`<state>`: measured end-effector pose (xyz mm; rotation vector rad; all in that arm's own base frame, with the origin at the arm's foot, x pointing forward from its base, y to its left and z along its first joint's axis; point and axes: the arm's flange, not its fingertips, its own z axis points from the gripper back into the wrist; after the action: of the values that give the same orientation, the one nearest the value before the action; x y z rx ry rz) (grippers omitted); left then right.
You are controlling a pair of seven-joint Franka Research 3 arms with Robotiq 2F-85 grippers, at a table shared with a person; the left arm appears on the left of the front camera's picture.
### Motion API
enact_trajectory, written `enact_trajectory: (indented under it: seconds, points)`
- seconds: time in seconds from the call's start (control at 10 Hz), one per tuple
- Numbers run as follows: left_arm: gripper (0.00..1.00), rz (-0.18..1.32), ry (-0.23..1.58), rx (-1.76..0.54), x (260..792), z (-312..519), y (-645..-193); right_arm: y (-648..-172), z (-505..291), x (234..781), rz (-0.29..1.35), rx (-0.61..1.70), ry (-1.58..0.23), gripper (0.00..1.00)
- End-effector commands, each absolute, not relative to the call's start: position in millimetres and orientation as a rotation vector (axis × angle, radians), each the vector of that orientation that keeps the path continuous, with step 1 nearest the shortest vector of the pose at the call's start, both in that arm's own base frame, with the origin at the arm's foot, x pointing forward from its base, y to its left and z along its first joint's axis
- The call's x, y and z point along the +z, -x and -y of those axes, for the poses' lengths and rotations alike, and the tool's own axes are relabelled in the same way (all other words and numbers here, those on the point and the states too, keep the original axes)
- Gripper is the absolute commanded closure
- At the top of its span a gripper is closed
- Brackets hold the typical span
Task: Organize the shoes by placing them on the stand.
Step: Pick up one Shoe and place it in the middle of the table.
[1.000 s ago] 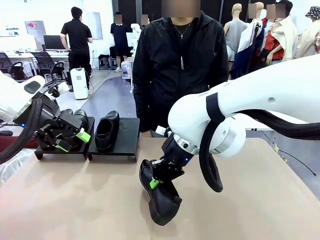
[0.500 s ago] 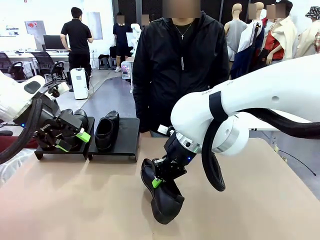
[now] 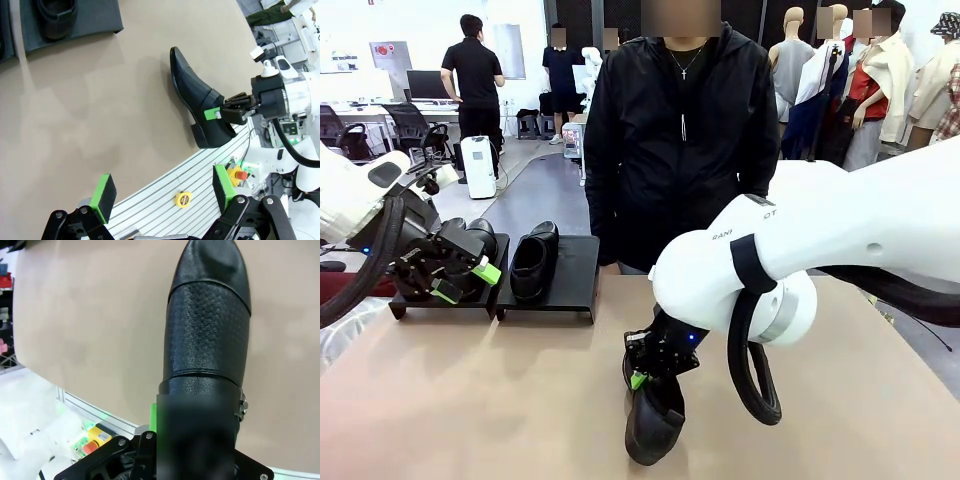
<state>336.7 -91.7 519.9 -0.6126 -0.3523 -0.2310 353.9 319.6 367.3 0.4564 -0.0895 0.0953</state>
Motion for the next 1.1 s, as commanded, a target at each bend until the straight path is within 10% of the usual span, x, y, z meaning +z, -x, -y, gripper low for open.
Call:
enact_trajectory:
  seconds: [0.0, 0.1, 1.0]
  points:
    - [0.0, 0.372, 0.635, -0.238, 512.2, 91.5, -332.1, -366.3, -333.4, 374.0, 0.081, 0.14, -0.447, 0.45]
    - [0.0, 0.372, 0.635, -0.238, 512.2, 91.5, -332.1, -368.1, -334.5, 373.5, 0.073, 0.128, -0.444, 0.0]
    - [0.0, 0.372, 0.635, -0.238, 512.2, 91.5, -332.1, -328.6, -164.9, 462.8, -0.109, 0.295, -0.644, 0.0]
